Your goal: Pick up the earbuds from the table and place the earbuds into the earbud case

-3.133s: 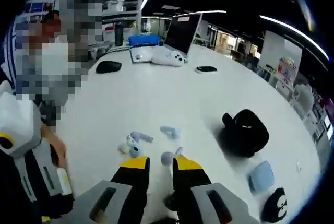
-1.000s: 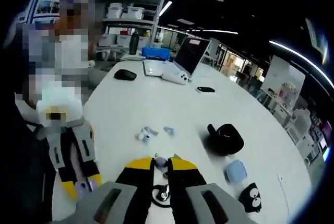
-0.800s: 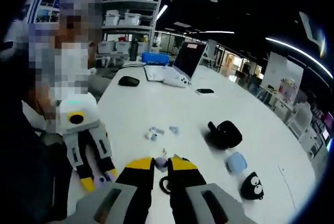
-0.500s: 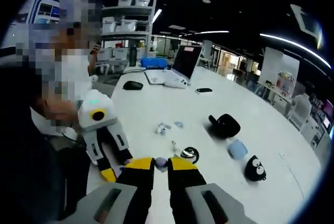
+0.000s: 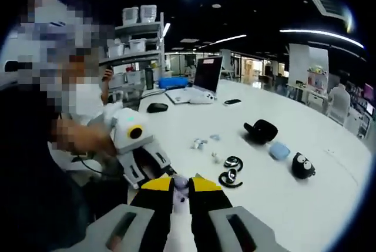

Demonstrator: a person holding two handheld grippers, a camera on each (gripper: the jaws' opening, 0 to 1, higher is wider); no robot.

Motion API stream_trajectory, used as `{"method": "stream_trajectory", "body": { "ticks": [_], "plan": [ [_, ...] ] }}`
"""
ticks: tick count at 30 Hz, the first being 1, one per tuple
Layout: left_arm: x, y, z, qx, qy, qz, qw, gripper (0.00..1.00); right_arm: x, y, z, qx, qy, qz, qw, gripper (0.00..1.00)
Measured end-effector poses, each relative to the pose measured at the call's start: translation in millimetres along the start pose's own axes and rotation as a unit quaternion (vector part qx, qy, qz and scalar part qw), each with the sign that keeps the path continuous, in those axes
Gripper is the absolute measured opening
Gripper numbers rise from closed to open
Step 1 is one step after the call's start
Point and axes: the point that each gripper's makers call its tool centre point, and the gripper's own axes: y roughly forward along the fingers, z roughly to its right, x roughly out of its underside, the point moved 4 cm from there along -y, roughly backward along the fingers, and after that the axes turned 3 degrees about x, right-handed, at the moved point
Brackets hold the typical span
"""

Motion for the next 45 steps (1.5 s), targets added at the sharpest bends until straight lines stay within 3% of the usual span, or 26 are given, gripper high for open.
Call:
{"method": "stream_trajectory", "body": {
  "ticks": [4,9,18,24,29,34,40,45],
  "plan": [
    [0.0,0.1,-0.1,0.0,0.001,0.0,1.0,0.19,1.6,2.0,-5.9,-0.006,0.036,0.018,0.9992,0.1],
    [0.0,0.2,-0.2,0.0,0.002,0.001,1.0,0.19,4.1,4.4,-7.7,-0.009,0.107,0.051,0.9929,0.1],
    [0.1,0.8,0.1,-0.001,0.004,0.001,1.0,0.19,17.3,6.9,-7.1,-0.021,0.237,0.087,0.9675,0.1],
    [0.1,1.1,0.4,-0.002,0.008,0.0,1.0,0.19,21.2,10.5,-12.5,-0.038,0.319,0.109,0.9406,0.1],
    [-1.4,1.9,3.5,-0.01,0.028,-0.005,0.9995,0.19,25.2,13.3,-12.5,-0.042,0.363,0.12,0.923,0.1],
    [-2.0,1.8,4.3,-0.018,0.039,-0.008,0.9991,0.19,26.9,15.4,-13.0,-0.046,0.413,0.132,0.8999,0.1],
    [-2.7,1.4,4.8,-0.023,0.049,-0.013,0.9984,0.19,30.2,17.9,-18.5,-0.076,0.499,0.139,0.8521,0.1],
    [-3.3,1.1,4.9,-0.026,0.059,-0.017,0.9978,0.19,34.1,20.7,-18.0,-0.076,0.523,0.138,0.8376,0.1]
  ]
}}
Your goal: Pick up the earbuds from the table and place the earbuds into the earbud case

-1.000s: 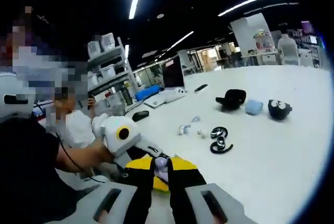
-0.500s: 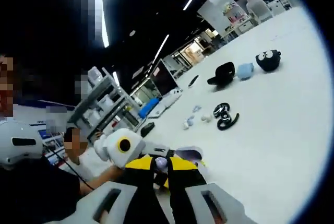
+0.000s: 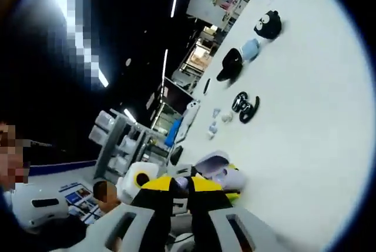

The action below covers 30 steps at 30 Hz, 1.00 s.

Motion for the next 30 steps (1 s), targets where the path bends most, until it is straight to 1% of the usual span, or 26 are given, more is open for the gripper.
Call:
{"method": "stream_trajectory", "body": {
  "ticks": [4,8,17,22,30],
  "plan": [
    [-0.1,-0.5,0.3,-0.002,0.004,-0.001,1.0,0.19,1.1,1.2,-0.1,0.0,0.023,0.003,0.9997,0.1],
    [-0.1,-0.9,0.2,-0.004,0.006,-0.001,1.0,0.19,2.3,2.6,1.4,0.006,0.033,0.003,0.9994,0.1],
    [0.0,-1.5,0.5,-0.009,0.007,0.0,0.9999,0.19,2.1,3.1,2.9,0.002,0.085,0.015,0.9963,0.1],
    [-0.1,-1.5,0.7,-0.01,0.008,0.0,0.9999,0.19,2.2,4.0,5.0,0.009,0.093,0.013,0.9955,0.1],
    [-0.3,-1.5,0.9,-0.012,0.01,0.001,0.9999,0.19,1.1,2.1,7.2,0.016,0.108,0.027,0.9937,0.1]
  ]
}}
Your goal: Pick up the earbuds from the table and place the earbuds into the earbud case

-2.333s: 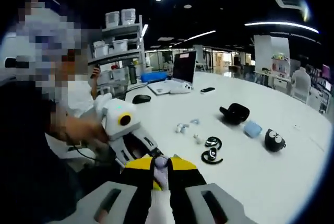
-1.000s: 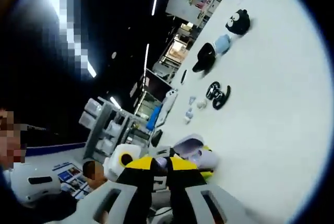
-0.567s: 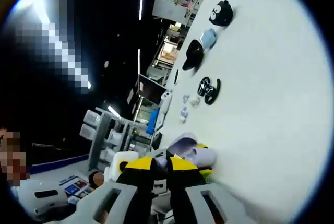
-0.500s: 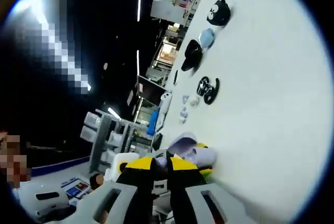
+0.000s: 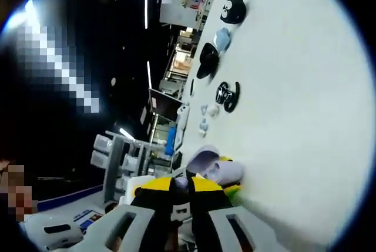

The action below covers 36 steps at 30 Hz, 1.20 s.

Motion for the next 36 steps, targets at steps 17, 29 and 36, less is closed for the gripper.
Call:
{"method": "stream_trajectory", "body": {
  "ticks": [17,29,36],
  "plan": [
    [0.4,0.8,0.2,-0.02,0.006,0.002,0.9998,0.19,-3.1,-6.3,8.9,0.0,0.086,0.066,0.9941,0.01],
    [0.9,4.4,-2.2,-0.02,-0.008,0.005,0.9997,0.19,-21.8,-17.0,6.4,0.037,-0.069,0.079,0.9938,0.01],
    [0.9,4.8,-3.3,-0.019,-0.013,0.005,0.9997,0.19,-34.1,-45.9,1.6,0.084,-0.237,0.098,0.9629,0.03]
  ]
}}
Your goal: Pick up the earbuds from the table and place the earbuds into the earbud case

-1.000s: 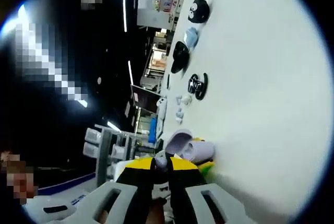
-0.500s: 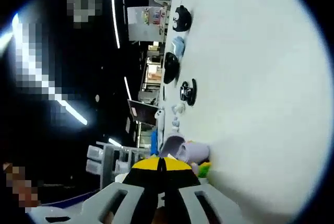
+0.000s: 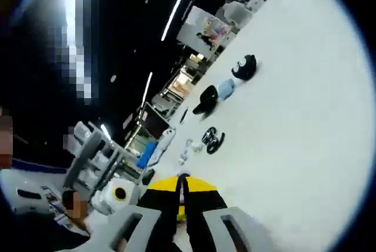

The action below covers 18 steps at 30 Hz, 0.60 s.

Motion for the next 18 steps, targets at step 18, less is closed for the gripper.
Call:
{"method": "stream_trajectory", "body": {
  "ticks": [18],
  "plan": [
    [-0.3,-0.2,-0.3,0.002,-0.015,0.001,0.9999,0.19,37.8,-39.3,30.0,0.061,-0.319,-0.102,0.9403,0.15]
  ]
}}
